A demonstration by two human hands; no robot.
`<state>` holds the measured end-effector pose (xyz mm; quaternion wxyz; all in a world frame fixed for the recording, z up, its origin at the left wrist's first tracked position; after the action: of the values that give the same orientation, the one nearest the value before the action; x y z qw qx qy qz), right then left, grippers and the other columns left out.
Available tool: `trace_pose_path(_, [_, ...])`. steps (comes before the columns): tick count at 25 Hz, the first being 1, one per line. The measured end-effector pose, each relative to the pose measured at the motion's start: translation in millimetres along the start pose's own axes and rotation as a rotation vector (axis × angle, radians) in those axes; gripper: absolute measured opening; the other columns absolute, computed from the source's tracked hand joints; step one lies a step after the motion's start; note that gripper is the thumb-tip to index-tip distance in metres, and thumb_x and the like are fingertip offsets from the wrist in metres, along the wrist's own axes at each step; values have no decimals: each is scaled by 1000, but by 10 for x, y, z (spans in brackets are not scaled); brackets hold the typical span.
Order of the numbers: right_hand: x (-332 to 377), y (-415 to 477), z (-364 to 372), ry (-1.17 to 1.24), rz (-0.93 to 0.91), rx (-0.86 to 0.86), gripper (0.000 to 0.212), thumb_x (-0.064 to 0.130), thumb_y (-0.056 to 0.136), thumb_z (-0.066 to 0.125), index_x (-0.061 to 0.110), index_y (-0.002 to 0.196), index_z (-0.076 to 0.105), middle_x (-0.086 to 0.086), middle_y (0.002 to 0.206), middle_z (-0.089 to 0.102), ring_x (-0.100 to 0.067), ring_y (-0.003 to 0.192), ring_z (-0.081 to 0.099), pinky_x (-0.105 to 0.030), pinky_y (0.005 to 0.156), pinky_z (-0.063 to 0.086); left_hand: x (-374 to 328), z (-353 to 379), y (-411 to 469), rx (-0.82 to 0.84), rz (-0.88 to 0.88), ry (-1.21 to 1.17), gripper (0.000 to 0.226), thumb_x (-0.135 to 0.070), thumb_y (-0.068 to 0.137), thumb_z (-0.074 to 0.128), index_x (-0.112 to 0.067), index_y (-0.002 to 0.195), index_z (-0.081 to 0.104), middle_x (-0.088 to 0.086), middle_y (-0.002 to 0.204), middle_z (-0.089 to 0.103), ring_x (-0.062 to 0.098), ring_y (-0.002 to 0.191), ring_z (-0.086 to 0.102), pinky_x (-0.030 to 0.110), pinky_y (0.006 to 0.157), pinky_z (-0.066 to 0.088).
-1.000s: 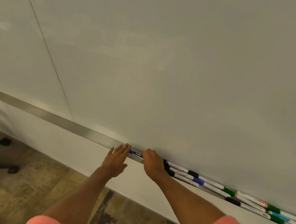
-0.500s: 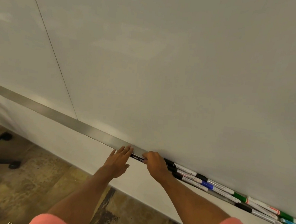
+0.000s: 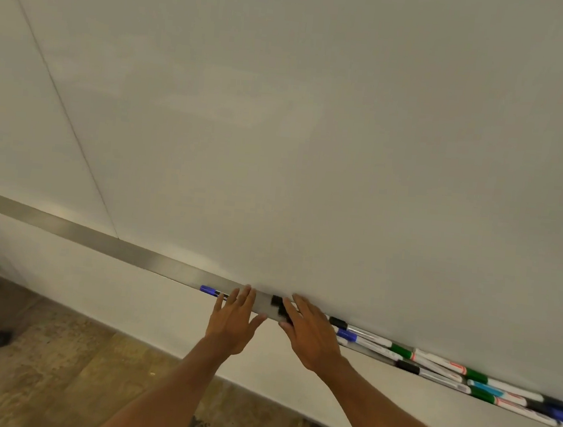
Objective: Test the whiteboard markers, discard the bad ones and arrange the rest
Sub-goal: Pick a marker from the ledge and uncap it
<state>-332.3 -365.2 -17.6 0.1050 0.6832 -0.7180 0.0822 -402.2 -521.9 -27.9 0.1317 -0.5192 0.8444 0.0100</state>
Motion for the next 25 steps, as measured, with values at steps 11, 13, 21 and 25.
trace_pose_path(11, [-1530, -1235, -412, -30, 217, 11, 62, 52, 99, 5, 30, 130, 54, 0, 130, 60, -20, 118, 58, -34, 91, 48, -1992, 350, -421, 7, 108, 41, 120, -79, 47, -41, -19, 147, -10, -3, 156, -14, 19, 140, -22, 40, 114, -11])
trace_pose_path(13, [-1814, -1469, -512, -36, 251, 8, 61, 53, 99, 6, 30, 131, 52, -1, 131, 59, -21, 120, 57, -34, 92, 47, -2365, 423, -499, 9, 113, 52, 122, -78, 47, -42, -20, 149, -8, -7, 150, -22, 19, 143, -18, 41, 116, -9])
trace_pose_path(21, [-2997, -2223, -880, -47, 341, 12, 64, 57, 97, 3, 28, 141, 39, -5, 143, 46, -25, 132, 43, -40, 101, 32, -3843, 710, -623, 21, 187, 59, 125, -76, 42, -45, -21, 149, -9, -5, 152, -22, 19, 144, -17, 41, 116, -10])
trace_pose_path(25, [-3462, -2486, -1025, -76, 368, 7, 69, 59, 94, -2, 29, 142, 37, -4, 146, 42, -26, 134, 40, -39, 103, 31, -4425, 856, -607, 6, 237, 85, 121, -75, 47, -44, -21, 149, -7, -4, 157, -14, 19, 144, -15, 43, 116, -9])
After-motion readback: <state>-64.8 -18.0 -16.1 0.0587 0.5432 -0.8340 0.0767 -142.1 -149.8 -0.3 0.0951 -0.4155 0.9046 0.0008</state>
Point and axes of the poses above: each hand's wrist, its own y-axis towards the middle knuckle, its own z-axis out of the palm, x = y × z, the point moved 4 cm from there along y, towards the middle knuckle
